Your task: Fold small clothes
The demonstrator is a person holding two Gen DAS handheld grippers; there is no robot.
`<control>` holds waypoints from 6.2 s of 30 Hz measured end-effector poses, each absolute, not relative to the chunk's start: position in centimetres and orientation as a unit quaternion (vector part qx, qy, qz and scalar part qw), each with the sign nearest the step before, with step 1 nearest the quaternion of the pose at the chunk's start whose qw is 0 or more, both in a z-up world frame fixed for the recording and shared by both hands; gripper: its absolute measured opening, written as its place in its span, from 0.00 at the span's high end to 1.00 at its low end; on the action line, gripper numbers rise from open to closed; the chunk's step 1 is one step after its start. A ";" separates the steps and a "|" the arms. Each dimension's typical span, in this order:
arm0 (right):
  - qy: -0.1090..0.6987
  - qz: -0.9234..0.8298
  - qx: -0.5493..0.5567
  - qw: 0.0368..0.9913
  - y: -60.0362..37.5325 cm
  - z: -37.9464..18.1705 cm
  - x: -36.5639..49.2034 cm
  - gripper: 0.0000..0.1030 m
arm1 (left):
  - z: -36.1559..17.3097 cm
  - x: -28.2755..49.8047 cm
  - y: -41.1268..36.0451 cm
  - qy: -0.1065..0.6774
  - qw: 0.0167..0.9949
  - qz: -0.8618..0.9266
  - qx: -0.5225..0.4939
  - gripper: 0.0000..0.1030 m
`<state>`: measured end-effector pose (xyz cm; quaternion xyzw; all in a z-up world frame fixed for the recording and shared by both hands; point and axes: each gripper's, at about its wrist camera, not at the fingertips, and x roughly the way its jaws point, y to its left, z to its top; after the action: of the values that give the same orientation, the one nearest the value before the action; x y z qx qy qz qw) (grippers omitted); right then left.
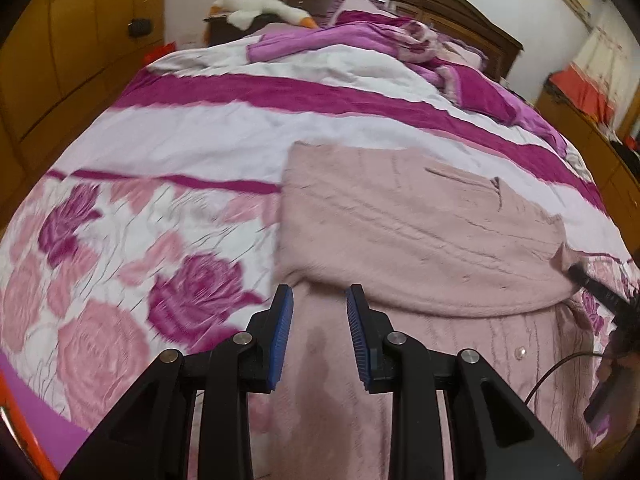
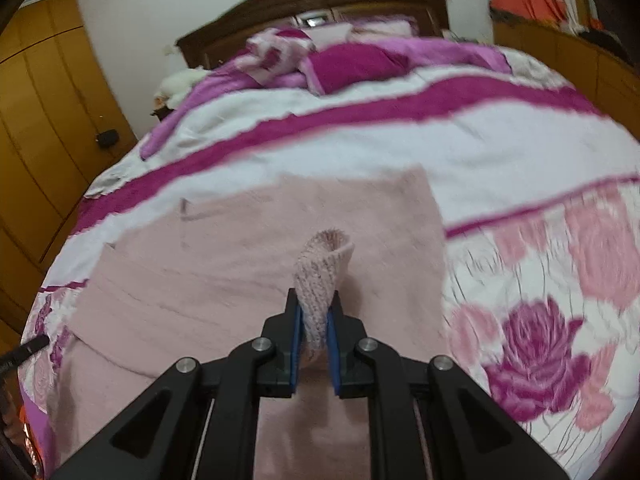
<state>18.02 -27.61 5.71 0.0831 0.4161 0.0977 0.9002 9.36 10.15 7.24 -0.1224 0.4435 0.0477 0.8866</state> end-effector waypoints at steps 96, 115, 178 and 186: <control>0.391 0.166 -0.065 0.903 -27.8 11.3 -9.7 0.44 | 5.9 -10.2 1.6 0.472 0.880 -0.047 0.016 0.86; 0.473 0.144 -0.184 0.850 -30.1 4.2 -9.2 0.35 | 2.6 -8.7 0.2 0.477 0.876 -0.032 0.067 0.80; 0.340 0.179 -0.080 0.920 -26.5 8.8 -4.7 0.88 | 7.8 -5.9 2.1 0.382 0.923 -0.039 -0.035 1.00; 0.315 0.166 -0.055 0.933 -26.5 11.5 -2.2 0.89 | 11.0 -3.8 2.2 0.345 0.937 -0.033 -0.037 1.00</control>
<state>-2.23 -26.51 11.54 -0.0550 0.3150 0.1663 0.9328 -3.78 2.23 10.97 -0.0368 0.3446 -0.0327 0.9375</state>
